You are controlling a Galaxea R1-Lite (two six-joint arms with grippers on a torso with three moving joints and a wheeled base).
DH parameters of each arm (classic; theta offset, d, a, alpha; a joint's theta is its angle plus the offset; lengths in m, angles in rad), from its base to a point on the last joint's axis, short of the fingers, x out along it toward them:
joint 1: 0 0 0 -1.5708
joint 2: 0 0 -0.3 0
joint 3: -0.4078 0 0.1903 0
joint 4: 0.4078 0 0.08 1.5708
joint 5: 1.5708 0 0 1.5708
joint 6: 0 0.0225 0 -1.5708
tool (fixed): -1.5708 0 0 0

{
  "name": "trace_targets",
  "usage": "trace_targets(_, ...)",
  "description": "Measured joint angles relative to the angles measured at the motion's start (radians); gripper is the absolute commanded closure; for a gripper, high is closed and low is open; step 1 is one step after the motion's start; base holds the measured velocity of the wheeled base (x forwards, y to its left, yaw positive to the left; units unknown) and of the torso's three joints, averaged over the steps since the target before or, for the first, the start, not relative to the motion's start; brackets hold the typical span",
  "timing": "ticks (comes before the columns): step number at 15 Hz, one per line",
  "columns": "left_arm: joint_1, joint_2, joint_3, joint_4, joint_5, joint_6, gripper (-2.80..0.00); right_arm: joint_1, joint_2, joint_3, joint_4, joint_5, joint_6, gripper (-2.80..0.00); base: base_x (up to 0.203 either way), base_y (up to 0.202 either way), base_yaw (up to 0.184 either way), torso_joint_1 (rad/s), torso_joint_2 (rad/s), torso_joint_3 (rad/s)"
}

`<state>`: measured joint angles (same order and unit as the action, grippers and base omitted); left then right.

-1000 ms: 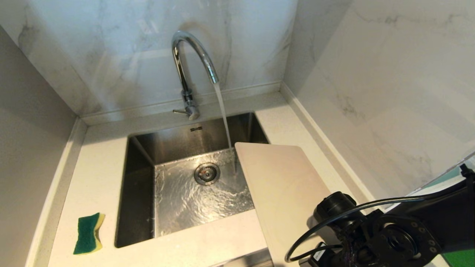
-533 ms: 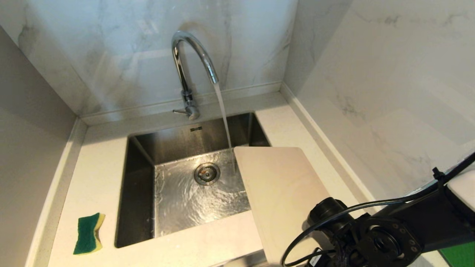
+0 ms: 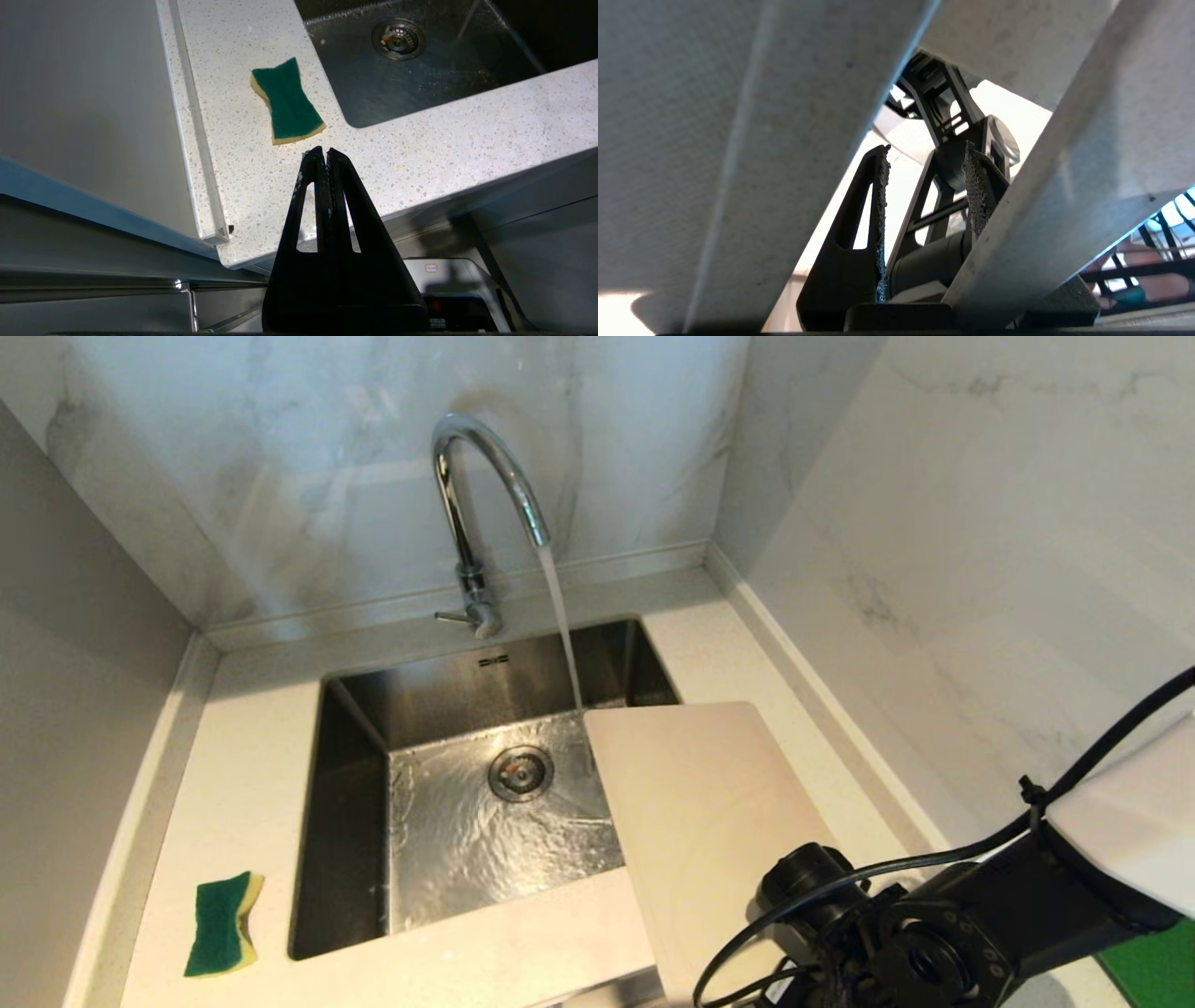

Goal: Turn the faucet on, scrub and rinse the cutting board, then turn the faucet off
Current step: Put down the cutting board

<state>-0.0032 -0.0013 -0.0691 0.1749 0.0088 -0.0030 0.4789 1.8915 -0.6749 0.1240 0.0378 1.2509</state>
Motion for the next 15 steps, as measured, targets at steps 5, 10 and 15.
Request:
trace_targets(5, 0.0, 0.0, 0.0, 0.0, 0.0, 0.0, 0.0, 0.026, 0.034, 0.003, -0.009, -0.048, 0.006, 0.0, 0.0, 0.0, 0.0, 0.0, 0.0, 0.0)
trace_targets(10, 0.0, 0.0, 0.0, 0.001, 0.0, 0.0, 0.0, 0.053, 0.06, 0.004, -0.01, -0.084, 0.01, 0.0, 0.0, 0.0, 0.0, 0.0, 0.0, 0.0)
trace_targets(15, 0.0, 0.0, 0.0, 0.0, 0.0, 0.0, 0.0, 0.054, 0.077, 0.002, -0.05, -0.136, 0.066, 0.0, 0.0, 0.0, 0.0, 0.0, 0.0, 0.0)
